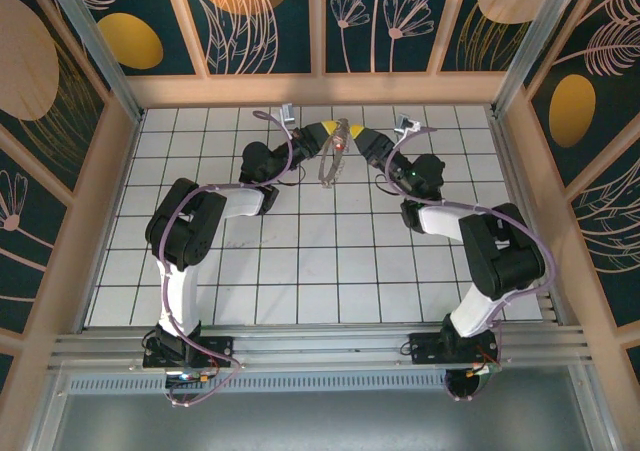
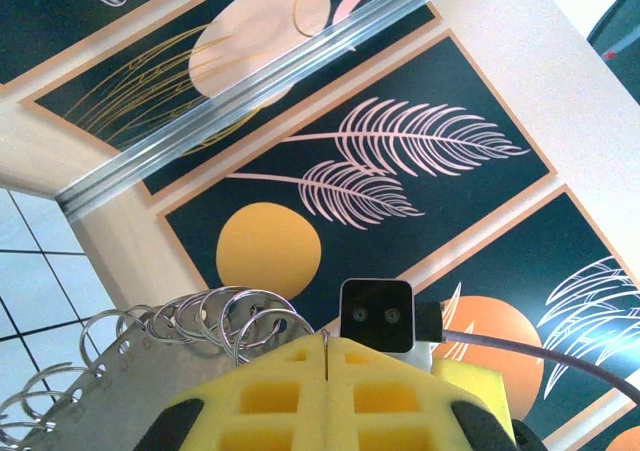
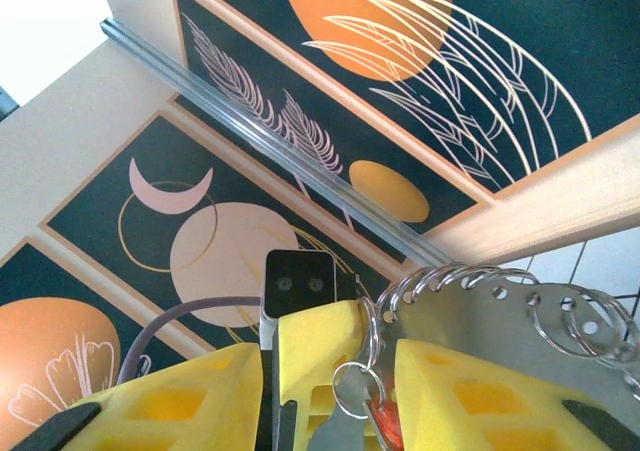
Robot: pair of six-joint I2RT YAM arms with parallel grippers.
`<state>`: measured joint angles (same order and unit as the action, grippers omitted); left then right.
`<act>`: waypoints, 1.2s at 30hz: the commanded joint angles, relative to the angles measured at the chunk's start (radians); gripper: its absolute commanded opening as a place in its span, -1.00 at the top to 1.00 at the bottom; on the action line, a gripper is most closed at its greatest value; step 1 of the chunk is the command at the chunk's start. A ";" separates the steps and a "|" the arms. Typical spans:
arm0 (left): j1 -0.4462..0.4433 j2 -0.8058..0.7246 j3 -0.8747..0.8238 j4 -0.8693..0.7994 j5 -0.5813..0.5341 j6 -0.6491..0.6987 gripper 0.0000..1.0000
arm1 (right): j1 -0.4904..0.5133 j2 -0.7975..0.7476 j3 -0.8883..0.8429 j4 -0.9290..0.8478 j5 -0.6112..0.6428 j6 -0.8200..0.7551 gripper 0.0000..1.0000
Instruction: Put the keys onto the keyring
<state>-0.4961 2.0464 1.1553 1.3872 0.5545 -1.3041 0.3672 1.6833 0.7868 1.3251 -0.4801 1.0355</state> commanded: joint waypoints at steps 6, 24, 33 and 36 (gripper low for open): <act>-0.007 -0.036 -0.002 0.061 -0.016 -0.011 1.00 | 0.029 0.041 0.063 0.080 -0.022 0.021 0.24; -0.009 -0.028 0.003 0.067 -0.013 -0.010 1.00 | 0.052 0.068 0.078 0.065 -0.028 0.018 0.37; -0.010 -0.027 0.004 0.070 -0.010 -0.010 1.00 | 0.053 0.077 0.088 0.062 -0.025 0.021 0.53; -0.010 -0.025 0.004 0.073 -0.010 -0.009 1.00 | 0.054 0.083 0.093 0.062 -0.025 0.021 0.72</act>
<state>-0.4980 2.0464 1.1553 1.3872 0.5480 -1.3041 0.4133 1.7535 0.8482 1.3434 -0.4973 1.0580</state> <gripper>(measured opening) 0.050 0.163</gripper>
